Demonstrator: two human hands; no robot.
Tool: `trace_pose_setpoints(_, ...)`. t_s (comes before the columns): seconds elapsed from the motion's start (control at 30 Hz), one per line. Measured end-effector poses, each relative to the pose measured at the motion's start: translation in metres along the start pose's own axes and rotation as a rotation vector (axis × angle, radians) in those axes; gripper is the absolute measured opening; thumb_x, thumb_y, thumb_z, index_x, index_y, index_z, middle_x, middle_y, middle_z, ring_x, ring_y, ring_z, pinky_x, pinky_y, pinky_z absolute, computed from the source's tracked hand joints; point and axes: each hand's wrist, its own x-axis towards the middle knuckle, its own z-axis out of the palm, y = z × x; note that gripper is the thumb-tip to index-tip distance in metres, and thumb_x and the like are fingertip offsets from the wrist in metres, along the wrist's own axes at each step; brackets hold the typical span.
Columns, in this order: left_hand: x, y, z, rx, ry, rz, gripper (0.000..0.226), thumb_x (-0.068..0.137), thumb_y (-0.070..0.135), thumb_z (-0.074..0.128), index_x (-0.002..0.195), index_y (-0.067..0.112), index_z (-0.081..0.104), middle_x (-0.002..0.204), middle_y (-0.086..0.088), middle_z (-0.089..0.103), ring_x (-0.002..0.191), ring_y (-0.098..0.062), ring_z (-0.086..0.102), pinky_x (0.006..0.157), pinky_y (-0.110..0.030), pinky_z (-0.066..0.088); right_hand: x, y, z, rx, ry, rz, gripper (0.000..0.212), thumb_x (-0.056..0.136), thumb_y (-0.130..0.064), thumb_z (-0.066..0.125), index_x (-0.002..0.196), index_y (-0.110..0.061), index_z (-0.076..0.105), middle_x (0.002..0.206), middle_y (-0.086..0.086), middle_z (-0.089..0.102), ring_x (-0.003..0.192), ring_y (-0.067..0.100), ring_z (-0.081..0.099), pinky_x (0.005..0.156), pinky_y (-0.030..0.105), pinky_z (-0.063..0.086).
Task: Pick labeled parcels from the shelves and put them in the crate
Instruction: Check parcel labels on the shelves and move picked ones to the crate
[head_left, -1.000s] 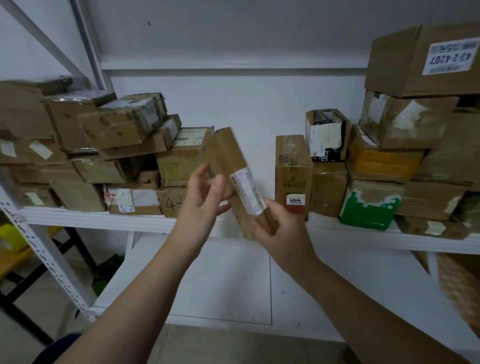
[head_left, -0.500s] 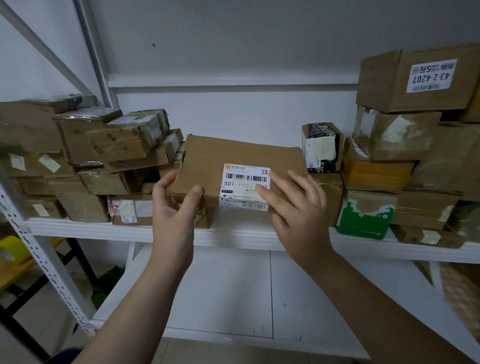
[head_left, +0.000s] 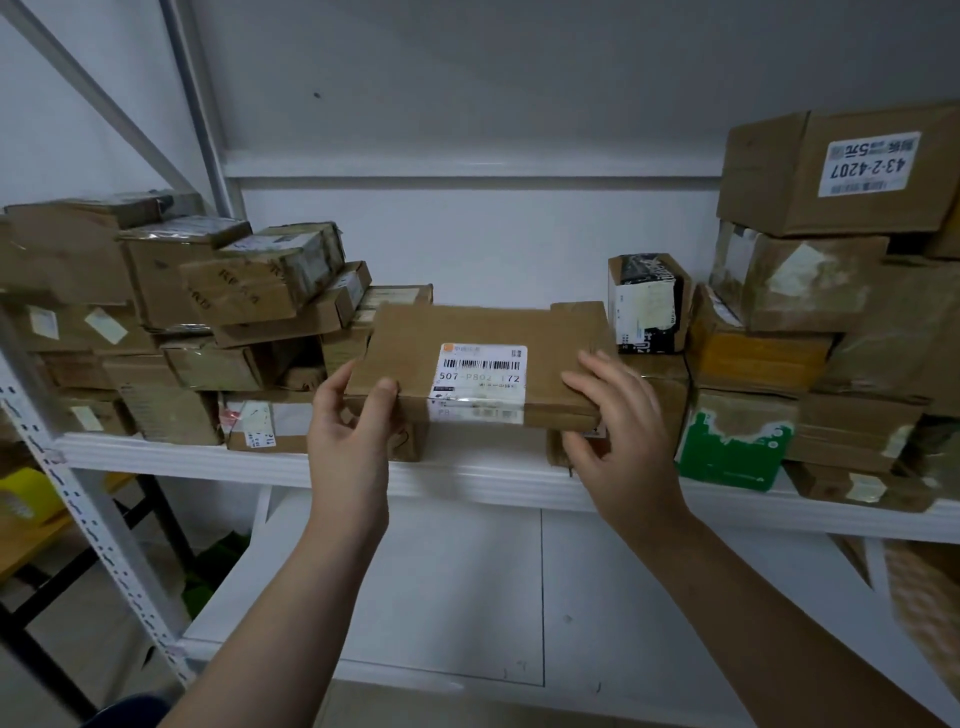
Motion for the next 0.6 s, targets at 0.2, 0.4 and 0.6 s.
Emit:
trace_pose_setpoints(0.2,0.006,-0.002,-0.017,0.075,0.063,0.026,0.030,0.088,0.029,0.066,0.114,0.020,0.055,0.100,-0.002,0.059,0.090,-0.016,0.057,0.071,-0.018,0.050,-0.004,-0.011,-0.003,0.011,-0.027,-0.196,0.038,0.073,-0.011,0.064,0.110,-0.017,0.054,0.111,0.001,0.053,0.108,0.023,0.051,0.100,0.035,0.037)
trace_pose_setpoints(0.4,0.024,0.025,-0.019,0.260,-0.071,0.166,0.045,0.090,0.028,0.062,0.130,0.023,0.044,0.121,0.001,0.056,0.099,-0.002,0.059,0.086,-0.025,0.049,0.009,-0.028,0.011,0.057,0.050,-0.245,0.021,0.091,-0.020,0.057,0.112,-0.017,0.053,0.112,0.003,0.056,0.103,0.023,0.056,0.091,0.039,0.044)
trace_pose_setpoints(0.6,0.075,0.051,-0.023,1.113,-0.142,0.834,0.042,0.086,0.025,0.067,0.125,0.017,0.056,0.136,-0.010,0.048,0.126,-0.030,0.035,0.101,-0.050,0.028,0.061,-0.048,0.052,-0.111,0.166,-0.261,0.038,0.078,-0.016,0.071,0.113,-0.025,0.060,0.096,0.003,0.068,0.090,0.020,0.050,0.080,0.037,0.036)
